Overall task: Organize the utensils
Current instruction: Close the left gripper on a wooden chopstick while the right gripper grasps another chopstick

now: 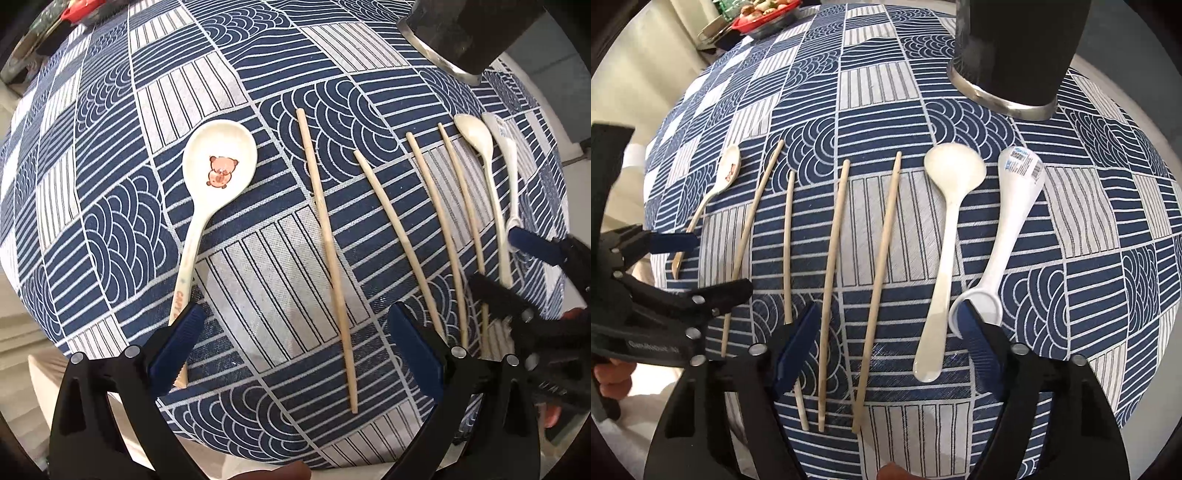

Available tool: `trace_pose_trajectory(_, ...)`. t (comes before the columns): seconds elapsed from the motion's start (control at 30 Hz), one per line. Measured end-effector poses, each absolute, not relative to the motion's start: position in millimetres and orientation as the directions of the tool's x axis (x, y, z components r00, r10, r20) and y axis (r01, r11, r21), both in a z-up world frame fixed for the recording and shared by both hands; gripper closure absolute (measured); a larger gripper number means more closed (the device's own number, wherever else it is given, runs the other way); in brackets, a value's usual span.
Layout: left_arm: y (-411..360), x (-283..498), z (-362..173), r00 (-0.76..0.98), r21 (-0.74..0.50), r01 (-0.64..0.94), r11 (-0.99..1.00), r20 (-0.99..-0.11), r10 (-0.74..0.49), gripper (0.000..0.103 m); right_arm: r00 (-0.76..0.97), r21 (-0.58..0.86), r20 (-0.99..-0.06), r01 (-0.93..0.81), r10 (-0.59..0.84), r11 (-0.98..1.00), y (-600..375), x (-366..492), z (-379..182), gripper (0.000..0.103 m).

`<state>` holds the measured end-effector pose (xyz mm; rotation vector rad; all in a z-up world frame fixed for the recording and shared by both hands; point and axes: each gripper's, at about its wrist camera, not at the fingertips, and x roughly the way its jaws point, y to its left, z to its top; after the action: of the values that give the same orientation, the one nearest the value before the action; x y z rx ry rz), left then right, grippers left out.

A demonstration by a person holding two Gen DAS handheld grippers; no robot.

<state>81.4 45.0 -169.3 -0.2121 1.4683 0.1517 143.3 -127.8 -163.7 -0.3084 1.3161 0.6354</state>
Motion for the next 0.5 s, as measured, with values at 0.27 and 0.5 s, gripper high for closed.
trace_pose_trajectory(0.27,28.9,86.3,-177.7,0.107,0.006,-0.195,0.981,-0.994,0.028,0.005,0.103,0.146,-0.959,-0.617,0.263,0.773,-115.7,139.2,-162.4,0.060)
trace_pose_trajectory(0.5,27.7,86.2,-176.9,0.134,0.012,-0.179,0.984,-0.990,0.037,0.004,0.124,0.121,-0.959,-0.636,0.255,0.762,-112.9,135.0,-168.2,0.064)
